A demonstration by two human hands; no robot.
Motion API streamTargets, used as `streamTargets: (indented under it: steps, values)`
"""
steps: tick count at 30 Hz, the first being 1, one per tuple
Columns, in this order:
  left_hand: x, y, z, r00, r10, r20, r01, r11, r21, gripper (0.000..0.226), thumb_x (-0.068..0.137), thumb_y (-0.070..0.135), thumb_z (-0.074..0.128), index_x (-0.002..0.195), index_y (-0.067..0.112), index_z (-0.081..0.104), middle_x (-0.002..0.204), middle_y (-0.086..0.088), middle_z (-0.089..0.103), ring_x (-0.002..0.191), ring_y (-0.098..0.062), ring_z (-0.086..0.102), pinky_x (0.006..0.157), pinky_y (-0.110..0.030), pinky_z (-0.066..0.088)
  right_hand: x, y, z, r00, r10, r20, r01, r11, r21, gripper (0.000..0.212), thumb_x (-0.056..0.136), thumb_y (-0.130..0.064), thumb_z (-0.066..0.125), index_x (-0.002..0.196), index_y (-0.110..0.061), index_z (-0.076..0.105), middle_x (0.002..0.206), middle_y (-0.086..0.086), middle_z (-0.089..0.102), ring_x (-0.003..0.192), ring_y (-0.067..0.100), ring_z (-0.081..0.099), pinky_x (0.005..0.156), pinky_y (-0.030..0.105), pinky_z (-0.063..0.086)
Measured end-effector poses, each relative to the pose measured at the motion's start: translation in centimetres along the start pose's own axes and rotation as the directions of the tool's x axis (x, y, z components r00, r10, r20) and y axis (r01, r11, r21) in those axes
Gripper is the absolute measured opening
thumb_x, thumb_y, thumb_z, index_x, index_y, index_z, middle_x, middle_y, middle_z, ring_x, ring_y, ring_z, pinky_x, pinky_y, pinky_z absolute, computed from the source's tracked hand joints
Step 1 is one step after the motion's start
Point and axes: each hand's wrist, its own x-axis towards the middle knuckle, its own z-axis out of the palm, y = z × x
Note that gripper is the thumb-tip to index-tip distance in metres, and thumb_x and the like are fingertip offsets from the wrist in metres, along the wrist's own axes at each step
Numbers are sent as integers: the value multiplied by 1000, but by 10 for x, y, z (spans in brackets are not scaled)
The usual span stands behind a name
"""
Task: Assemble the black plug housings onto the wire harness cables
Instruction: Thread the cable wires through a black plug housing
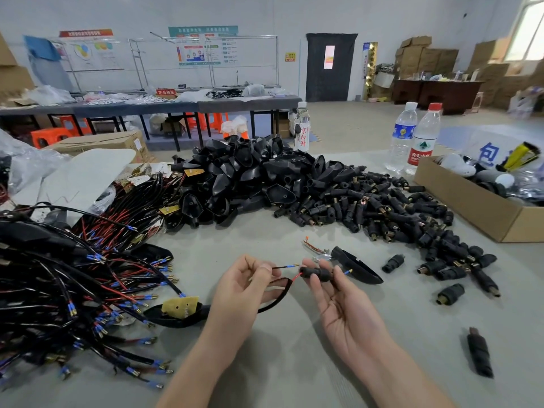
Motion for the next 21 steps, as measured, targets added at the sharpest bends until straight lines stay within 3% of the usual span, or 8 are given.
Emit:
streamTargets:
  steps: [4,13,18,21]
  values:
    - [0,-1,0,999,13,30,-14,1000,26,19,99,5,53,80,8,58,84,-1,74,87,-23,74,72,-21,56,0,-1,0,1000,1,-2,-1,1000,3,29,105,-18,41,104,1,63,99,20,75,100,27,71,65,24,62]
    - [-1,-3,-1,996,52,66,-60,992,109,18,99,4,52,82,5,57,81,3,71,79,-16,73,85,-39,56,-1,-2,-1,999,-27,31,28,999,-25,30,105,-20,41,108,2,62,106,20,74,96,25,74,63,24,61]
    - [-3,-1,-2,988,100,121,-118,982,149,21,88,19,59,69,25,57,84,4,70,85,-15,69,81,-30,56,-3,-3,-1,997,-63,53,68,992,-108,29,104,-20,43,106,2,62,109,22,73,99,26,73,66,23,60]
    - [-5,-2,-2,982,115,149,-141,974,176,20,86,22,58,67,28,54,82,6,69,82,-15,64,79,-27,53,-4,-4,0,996,-66,68,74,988,-135,29,104,-21,43,107,2,62,109,22,72,100,27,73,67,24,60]
